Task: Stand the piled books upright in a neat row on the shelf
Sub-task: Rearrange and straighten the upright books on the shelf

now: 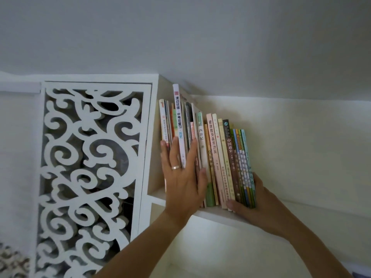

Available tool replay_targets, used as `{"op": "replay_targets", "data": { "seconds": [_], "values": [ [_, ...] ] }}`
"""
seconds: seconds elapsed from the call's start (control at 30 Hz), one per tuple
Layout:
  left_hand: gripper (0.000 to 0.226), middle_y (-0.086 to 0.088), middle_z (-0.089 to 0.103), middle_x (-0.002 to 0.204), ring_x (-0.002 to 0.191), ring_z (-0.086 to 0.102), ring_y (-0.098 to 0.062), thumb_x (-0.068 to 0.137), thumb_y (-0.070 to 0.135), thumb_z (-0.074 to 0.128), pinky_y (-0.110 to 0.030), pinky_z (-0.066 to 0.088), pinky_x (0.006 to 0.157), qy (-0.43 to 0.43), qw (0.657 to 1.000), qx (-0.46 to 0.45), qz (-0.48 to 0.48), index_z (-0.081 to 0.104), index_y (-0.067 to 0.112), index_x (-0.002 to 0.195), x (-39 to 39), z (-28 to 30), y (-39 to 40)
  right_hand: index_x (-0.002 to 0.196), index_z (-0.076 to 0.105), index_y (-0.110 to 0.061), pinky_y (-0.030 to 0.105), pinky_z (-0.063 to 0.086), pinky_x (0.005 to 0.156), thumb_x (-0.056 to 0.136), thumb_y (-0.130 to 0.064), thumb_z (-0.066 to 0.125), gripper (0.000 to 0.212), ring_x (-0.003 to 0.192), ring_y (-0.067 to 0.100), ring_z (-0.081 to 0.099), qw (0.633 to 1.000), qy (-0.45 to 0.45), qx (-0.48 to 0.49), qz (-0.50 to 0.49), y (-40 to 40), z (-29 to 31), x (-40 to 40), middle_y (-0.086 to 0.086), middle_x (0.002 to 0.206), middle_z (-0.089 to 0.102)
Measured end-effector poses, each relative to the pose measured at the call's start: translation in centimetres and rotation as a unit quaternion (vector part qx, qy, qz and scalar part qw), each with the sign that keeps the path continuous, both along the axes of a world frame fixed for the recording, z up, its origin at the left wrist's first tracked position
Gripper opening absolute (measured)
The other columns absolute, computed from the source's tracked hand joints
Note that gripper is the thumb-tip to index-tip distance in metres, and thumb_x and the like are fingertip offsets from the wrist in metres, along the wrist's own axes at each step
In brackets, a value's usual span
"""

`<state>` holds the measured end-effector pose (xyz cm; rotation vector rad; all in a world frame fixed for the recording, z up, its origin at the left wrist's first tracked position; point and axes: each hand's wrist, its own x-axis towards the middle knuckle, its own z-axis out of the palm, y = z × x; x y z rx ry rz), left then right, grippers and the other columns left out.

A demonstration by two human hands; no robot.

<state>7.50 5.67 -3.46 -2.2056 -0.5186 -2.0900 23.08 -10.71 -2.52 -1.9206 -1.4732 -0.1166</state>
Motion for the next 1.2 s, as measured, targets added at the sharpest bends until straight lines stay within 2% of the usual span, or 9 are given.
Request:
{"op": "replay_targets", "data": {
  "seconds": [0.13,0.23,0.33,0.4,0.53,0.7,0.77,0.93,1.2],
  "values": [
    [0.064,-0.014,0.01,0.172,0.159,-0.007,-0.039,0.103,0.041,0.04,-0.06,0.002,0.128,0.018,1.0,-0.005,0.002,0.028,0.021,0.163,-0.8,-0.1,0.1,0.155,0.007,-0.045,0.045,0.053,0.105,0.056,-0.096,0.065,0.126,0.128,0.019,0.058,0.998,0.043,0.022,-0.038,1.0,-0.4,0.3,-0.008,0.149,0.048],
    [0.064,-0.008,0.011,0.173,0.161,-0.004,-0.029,0.105,0.045,0.034,-0.053,0.001,0.129,0.019,1.0,-0.019,-0.012,0.024,0.024,0.164,-1.2,-0.3,0.0,0.15,0.01,-0.052,0.053,0.052,0.105,0.055,-0.098,0.062,0.118,0.131,0.024,0.054,0.994,0.073,0.051,-0.063,1.6,-0.4,0.0,-0.002,0.151,0.047],
    [0.054,-0.003,0.031,0.166,0.155,0.021,-0.019,0.108,0.04,0.038,-0.046,0.017,0.126,-0.016,0.999,-0.049,-0.01,0.031,0.023,0.159,-1.0,-0.5,0.1,0.157,0.005,-0.042,0.057,0.039,0.115,0.054,-0.104,0.05,0.129,0.143,0.03,0.039,0.991,0.027,0.062,-0.112,1.9,-0.6,-0.2,0.001,0.159,0.035],
    [0.049,-0.002,0.05,0.151,0.139,0.042,-0.018,0.107,0.038,0.051,-0.04,0.029,0.117,-0.056,0.996,-0.073,-0.018,0.038,0.021,0.151,-1.0,0.0,0.2,0.161,0.001,-0.037,0.057,0.034,0.117,0.057,-0.104,0.047,0.131,0.148,0.03,0.029,0.988,-0.01,0.077,-0.131,1.8,-0.5,-0.5,0.0,0.163,0.027],
    [0.045,0.003,0.061,0.134,0.121,0.056,-0.013,0.106,0.044,0.052,-0.03,0.03,0.11,-0.099,0.99,-0.086,-0.047,0.044,0.022,0.144,-1.5,1.9,1.0,0.16,-0.002,-0.04,0.058,0.043,0.111,0.062,-0.098,0.05,0.126,0.144,0.026,0.038,0.989,-0.027,0.1,-0.101,1.5,-0.5,-1.2,-0.004,0.16,0.033],
    [0.049,-0.001,0.061,0.134,0.121,0.059,-0.018,0.104,0.046,0.051,-0.043,0.043,0.109,-0.113,0.987,-0.086,-0.073,0.043,0.026,0.147,-1.4,2.2,1.3,0.16,-0.002,-0.039,0.057,0.044,0.111,0.066,-0.086,0.055,0.119,0.146,0.025,0.034,0.98,0.011,0.172,-0.099,1.9,-0.7,-3.7,-0.004,0.161,0.026],
    [0.048,0.002,0.062,0.13,0.113,0.062,-0.016,0.103,0.046,0.055,-0.048,0.053,0.099,-0.115,0.985,-0.091,-0.09,0.051,0.022,0.144,-1.8,2.0,1.5,0.16,-0.001,-0.037,0.057,0.041,0.113,0.068,-0.083,0.056,0.117,0.148,0.024,0.027,0.965,0.001,0.237,-0.11,2.7,-0.7,-6.1,-0.005,0.162,0.02],
    [0.04,0.005,0.065,0.124,0.109,0.065,-0.013,0.101,0.045,0.058,-0.045,0.057,0.093,-0.089,0.984,-0.085,-0.13,0.06,0.021,0.134,-3.4,2.4,2.0,0.159,-0.009,-0.038,0.062,0.004,0.124,0.053,-0.101,0.044,0.134,0.157,0.033,-0.003,0.944,-0.032,0.253,-0.211,6.3,-0.4,-9.8,0.01,0.17,-0.005],
    [0.034,0.007,0.063,0.118,0.104,0.065,-0.013,0.099,0.04,0.06,-0.045,0.059,0.09,-0.114,0.975,-0.103,-0.163,0.062,0.02,0.127,-3.5,2.5,1.1,0.162,-0.006,-0.034,0.067,0.003,0.122,0.047,-0.11,0.026,0.142,0.156,0.037,-0.004,0.926,-0.045,0.271,-0.258,8.0,-0.7,-10.0,0.017,0.168,-0.006]
  ]
}}
